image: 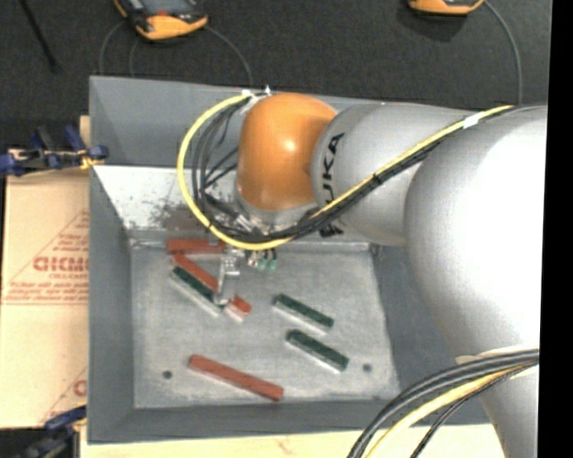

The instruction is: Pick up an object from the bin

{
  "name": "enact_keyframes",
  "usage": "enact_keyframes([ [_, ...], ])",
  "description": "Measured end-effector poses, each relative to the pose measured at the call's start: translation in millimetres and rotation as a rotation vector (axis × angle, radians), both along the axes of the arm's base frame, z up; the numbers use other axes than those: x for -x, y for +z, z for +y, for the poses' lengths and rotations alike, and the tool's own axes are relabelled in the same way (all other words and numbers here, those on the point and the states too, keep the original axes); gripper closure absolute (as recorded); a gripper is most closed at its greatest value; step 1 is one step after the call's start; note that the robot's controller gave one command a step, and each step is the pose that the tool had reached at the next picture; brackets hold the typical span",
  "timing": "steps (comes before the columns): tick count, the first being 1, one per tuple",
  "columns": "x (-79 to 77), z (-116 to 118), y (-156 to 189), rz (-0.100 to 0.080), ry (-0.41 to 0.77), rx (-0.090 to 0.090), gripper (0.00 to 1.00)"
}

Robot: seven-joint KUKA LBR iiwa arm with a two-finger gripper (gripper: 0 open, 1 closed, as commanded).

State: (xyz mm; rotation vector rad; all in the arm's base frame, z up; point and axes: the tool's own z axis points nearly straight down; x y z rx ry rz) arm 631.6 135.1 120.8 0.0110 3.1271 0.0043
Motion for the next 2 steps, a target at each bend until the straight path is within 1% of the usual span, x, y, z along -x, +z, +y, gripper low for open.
enact_keyframes([
  [1, 12.5, -11.4, -48.4, 0.012, -0.082, 0.0, 0.0],
  [2, 10.2, 10.1, -36.4, 0.008, -0.105, -0.002, 1.0],
])
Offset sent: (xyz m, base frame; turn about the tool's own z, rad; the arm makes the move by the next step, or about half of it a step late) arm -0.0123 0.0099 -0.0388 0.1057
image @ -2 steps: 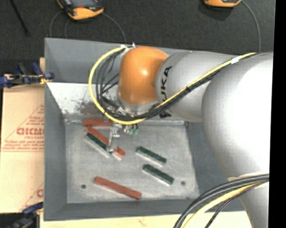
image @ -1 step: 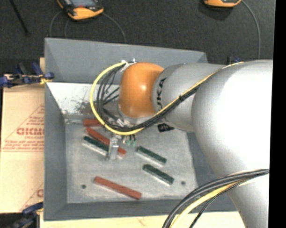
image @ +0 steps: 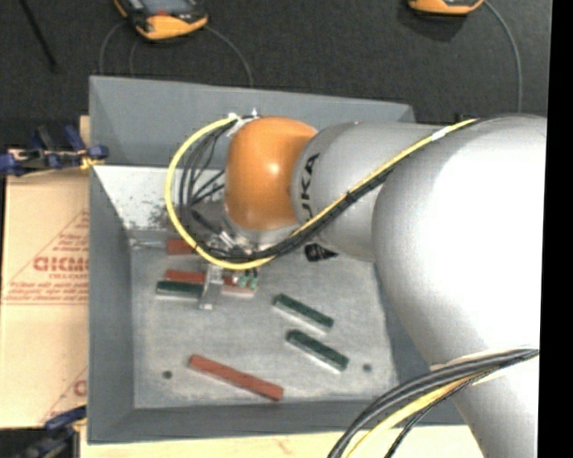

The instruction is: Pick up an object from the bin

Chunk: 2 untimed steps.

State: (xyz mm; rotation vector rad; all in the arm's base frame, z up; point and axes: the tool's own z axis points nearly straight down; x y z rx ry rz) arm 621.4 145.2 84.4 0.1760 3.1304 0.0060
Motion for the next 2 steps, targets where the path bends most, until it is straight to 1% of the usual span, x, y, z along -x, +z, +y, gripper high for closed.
enact_keyframes([
  [1, 0.0, -0.1, 0.0, 0.0, -0.001, 0.0, 1.0],
  [2, 4.4, 39.7, 178.5, -0.005, 0.02, 0.0, 1.0],
])
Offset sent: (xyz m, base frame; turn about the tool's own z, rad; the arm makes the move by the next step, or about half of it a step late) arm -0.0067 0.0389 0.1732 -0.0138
